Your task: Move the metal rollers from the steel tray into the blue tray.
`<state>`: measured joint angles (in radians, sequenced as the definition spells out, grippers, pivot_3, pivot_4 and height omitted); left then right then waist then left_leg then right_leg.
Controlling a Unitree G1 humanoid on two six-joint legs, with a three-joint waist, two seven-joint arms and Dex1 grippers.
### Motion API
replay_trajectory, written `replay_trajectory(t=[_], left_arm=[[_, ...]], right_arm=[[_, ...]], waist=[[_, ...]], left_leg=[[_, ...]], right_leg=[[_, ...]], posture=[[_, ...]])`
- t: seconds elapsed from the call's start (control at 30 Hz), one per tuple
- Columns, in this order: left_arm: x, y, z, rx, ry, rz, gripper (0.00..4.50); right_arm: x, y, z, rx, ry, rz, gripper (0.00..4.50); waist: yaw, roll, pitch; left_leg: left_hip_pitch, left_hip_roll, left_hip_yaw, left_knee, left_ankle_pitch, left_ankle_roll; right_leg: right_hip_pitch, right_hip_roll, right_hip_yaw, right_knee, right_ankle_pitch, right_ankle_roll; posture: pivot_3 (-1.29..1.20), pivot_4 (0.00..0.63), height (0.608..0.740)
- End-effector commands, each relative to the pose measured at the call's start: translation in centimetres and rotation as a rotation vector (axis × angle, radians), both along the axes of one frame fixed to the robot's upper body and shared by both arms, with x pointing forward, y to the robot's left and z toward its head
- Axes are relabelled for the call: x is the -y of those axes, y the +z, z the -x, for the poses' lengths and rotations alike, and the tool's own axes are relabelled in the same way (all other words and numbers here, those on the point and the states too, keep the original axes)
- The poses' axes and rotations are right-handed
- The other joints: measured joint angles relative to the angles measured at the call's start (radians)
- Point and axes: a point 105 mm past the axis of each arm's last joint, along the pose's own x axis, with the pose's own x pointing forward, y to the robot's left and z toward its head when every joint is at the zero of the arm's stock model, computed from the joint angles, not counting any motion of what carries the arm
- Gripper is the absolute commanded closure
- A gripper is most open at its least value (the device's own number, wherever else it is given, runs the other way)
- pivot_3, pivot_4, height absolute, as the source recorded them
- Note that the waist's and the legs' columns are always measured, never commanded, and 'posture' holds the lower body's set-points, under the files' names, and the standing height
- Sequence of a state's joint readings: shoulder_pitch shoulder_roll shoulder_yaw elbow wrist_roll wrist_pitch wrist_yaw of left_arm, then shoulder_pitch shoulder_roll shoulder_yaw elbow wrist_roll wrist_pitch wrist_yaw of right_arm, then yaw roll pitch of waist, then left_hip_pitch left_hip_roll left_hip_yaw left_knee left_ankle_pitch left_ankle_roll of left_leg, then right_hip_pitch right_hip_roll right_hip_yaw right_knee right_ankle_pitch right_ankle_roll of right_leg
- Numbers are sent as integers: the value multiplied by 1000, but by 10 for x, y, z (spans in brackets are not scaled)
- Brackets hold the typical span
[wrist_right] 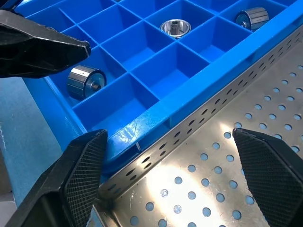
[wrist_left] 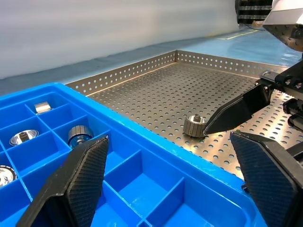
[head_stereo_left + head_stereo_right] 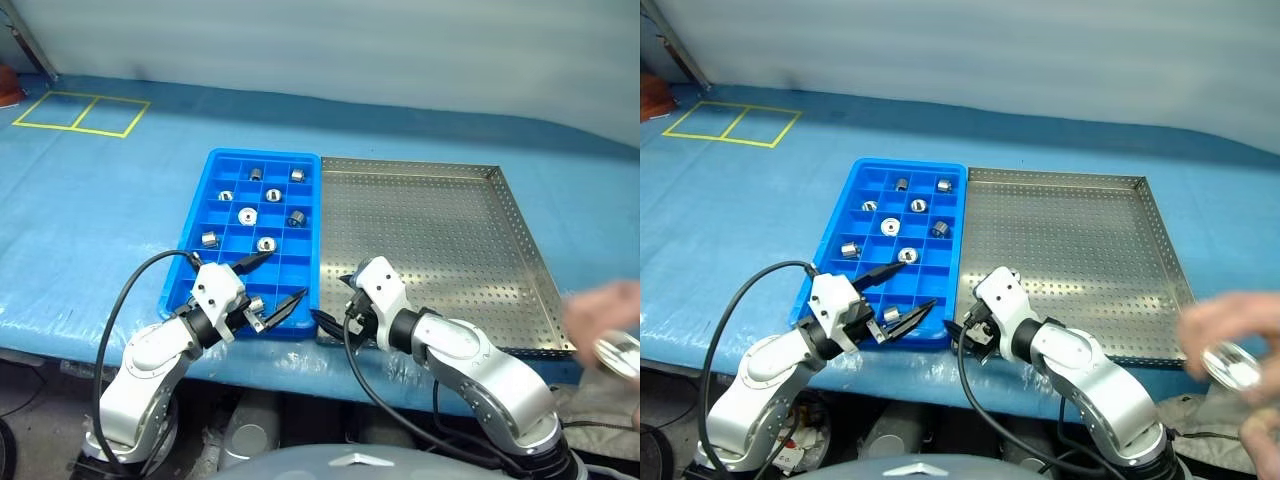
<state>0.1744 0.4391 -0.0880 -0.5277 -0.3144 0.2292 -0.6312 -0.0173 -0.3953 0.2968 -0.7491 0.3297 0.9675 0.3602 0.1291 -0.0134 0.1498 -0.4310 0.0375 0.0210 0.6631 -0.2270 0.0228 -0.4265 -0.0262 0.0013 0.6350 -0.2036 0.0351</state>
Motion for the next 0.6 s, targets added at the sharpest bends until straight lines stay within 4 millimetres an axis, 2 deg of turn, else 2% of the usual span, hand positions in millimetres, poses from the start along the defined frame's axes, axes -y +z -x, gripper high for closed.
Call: replay_trajectory(t=[0.03, 0.6], left_arm=[[0, 8, -1, 43, 3, 4, 0], [4, 6, 0, 25, -35, -2, 0]], right_arm=[[-5, 14, 0, 62, 21, -31, 25], [-8, 18, 0, 78, 29, -36, 25]], waist=[[0, 0, 0], [-5, 0, 0]], left_leg=[[0, 0, 0, 0, 0, 0], [0, 0, 0, 0, 0, 0]], right_leg=[[0, 0, 0, 0, 0, 0], [0, 0, 0, 1, 0, 0]], posture=[[288, 150, 740], [246, 150, 740]])
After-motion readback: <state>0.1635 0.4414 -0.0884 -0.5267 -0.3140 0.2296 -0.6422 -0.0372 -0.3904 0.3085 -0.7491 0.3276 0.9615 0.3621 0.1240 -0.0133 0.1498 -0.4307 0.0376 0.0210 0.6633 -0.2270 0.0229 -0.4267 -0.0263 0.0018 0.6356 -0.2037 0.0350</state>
